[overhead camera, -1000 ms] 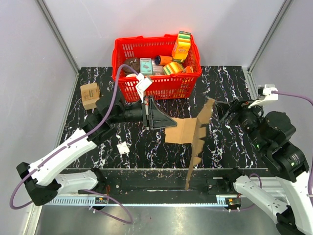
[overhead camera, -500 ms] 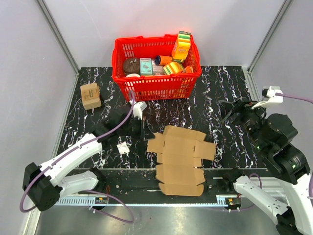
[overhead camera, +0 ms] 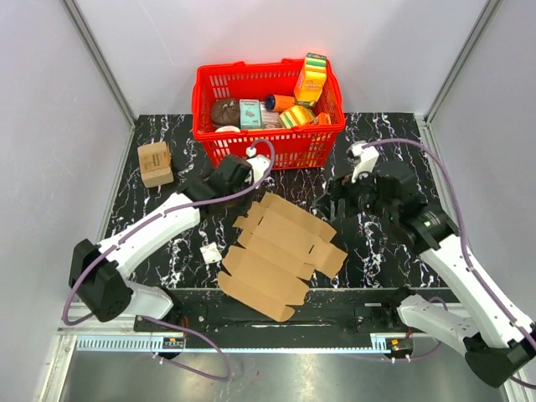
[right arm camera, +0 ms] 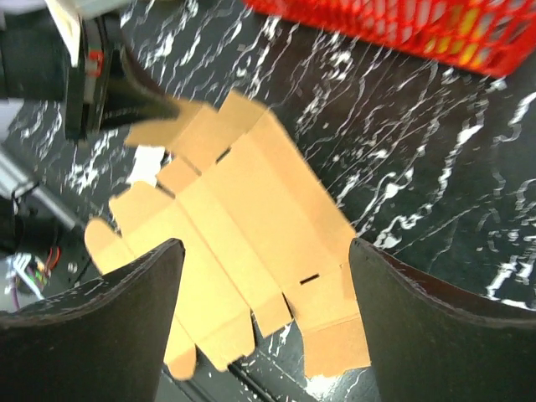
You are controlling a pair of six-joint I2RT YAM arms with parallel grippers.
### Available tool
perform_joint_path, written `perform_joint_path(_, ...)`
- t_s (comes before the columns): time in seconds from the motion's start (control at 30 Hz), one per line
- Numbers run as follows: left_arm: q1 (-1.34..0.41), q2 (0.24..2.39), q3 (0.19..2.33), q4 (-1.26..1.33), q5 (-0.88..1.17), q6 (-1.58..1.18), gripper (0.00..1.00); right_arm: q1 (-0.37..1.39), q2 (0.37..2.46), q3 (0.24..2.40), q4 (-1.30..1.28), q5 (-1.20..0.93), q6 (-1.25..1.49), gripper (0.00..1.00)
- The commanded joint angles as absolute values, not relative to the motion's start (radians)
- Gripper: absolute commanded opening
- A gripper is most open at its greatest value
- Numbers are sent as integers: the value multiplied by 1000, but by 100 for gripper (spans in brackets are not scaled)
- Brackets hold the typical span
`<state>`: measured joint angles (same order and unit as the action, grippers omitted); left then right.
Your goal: Fold the paper box
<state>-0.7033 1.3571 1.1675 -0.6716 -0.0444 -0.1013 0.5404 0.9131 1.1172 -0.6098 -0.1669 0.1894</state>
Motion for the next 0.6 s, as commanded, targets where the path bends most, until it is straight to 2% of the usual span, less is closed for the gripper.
perform_joint_path(0.0, -680, 1397, 1221, -651, -63, 136, 0, 538, 946, 1037, -470, -368, 146, 87)
perform_joint_path(0.23, -634, 1416, 1189, -531, 29, 229, 0, 538, 1005, 858, -244, -302, 89, 89)
perform_joint_path(0.57, -624, 1411, 1163, -499, 77, 227, 0, 535, 1264, 894, -95, -449, -35, 89)
